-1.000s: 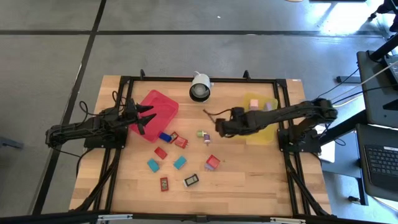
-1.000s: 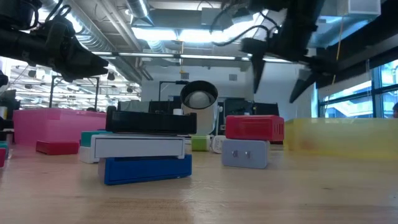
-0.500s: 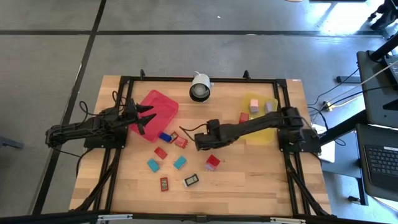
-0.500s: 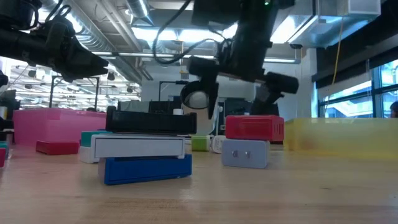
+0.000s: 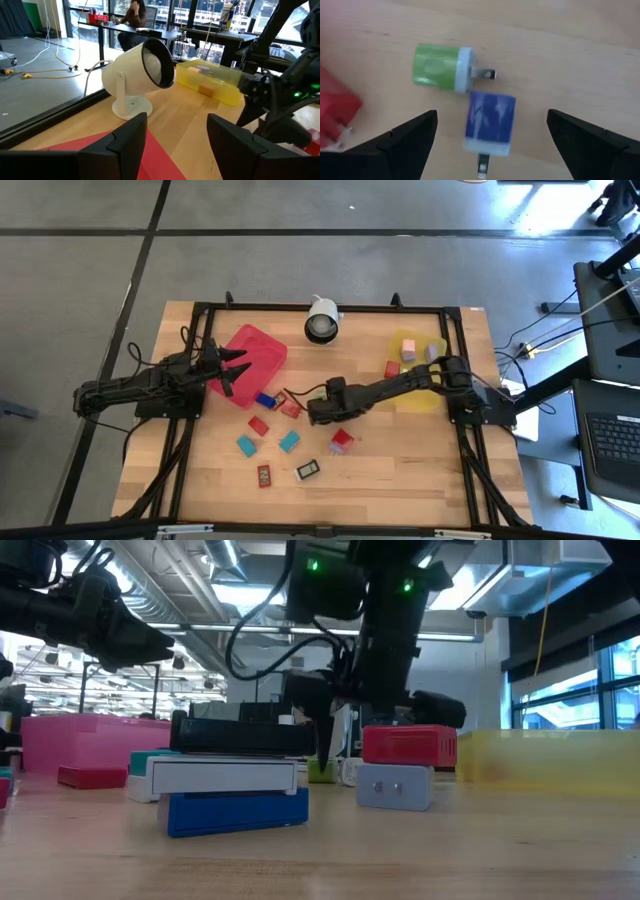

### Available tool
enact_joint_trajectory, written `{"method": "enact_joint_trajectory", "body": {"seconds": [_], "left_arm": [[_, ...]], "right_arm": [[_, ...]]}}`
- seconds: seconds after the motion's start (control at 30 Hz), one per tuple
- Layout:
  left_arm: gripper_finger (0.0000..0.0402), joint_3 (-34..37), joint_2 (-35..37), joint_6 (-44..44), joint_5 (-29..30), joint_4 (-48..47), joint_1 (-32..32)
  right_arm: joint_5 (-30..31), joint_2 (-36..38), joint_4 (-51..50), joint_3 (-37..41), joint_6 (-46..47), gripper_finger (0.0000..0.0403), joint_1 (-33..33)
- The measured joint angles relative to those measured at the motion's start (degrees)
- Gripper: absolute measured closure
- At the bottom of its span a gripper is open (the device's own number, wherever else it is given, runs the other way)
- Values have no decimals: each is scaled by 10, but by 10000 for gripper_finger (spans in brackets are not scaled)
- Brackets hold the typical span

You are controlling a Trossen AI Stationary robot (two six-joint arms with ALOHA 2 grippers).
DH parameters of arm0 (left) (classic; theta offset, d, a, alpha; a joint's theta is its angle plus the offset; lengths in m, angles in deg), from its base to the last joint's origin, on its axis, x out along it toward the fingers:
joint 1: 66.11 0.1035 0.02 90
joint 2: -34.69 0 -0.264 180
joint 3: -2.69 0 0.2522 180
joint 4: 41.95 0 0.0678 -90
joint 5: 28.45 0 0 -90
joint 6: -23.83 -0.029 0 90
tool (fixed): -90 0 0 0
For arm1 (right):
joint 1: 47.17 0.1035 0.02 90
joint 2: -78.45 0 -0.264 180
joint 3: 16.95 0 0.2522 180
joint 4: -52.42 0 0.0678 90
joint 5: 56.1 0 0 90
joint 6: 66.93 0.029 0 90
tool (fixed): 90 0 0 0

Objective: Pick & Place Office items
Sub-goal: Put the blue white charger adapter into the yellow bin

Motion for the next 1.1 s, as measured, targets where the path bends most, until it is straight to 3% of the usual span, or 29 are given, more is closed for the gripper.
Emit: {"method": "enact_joint_trajectory", "body": {"seconds": [0.23, 0.37, 0.53, 0.77, 1.1], "left_arm": [[198, 0, 0, 0, 0, 0, 0], [197, 0, 0, 0, 0, 0, 0], [198, 0, 0, 0, 0, 0, 0], [197, 0, 0, 0, 0, 0, 0], [197, 0, 0, 0, 0, 0, 0]], "right_arm": [[-2, -3, -4, 0, -1, 29, -3], [-2, -5, -2, 0, -2, 58, -2], [-2, -8, -6, 0, -2, 131, -2], [-2, -8, -2, 0, -2, 265, -2], [0, 14, -71, 1, -19, 268, 3]]}}
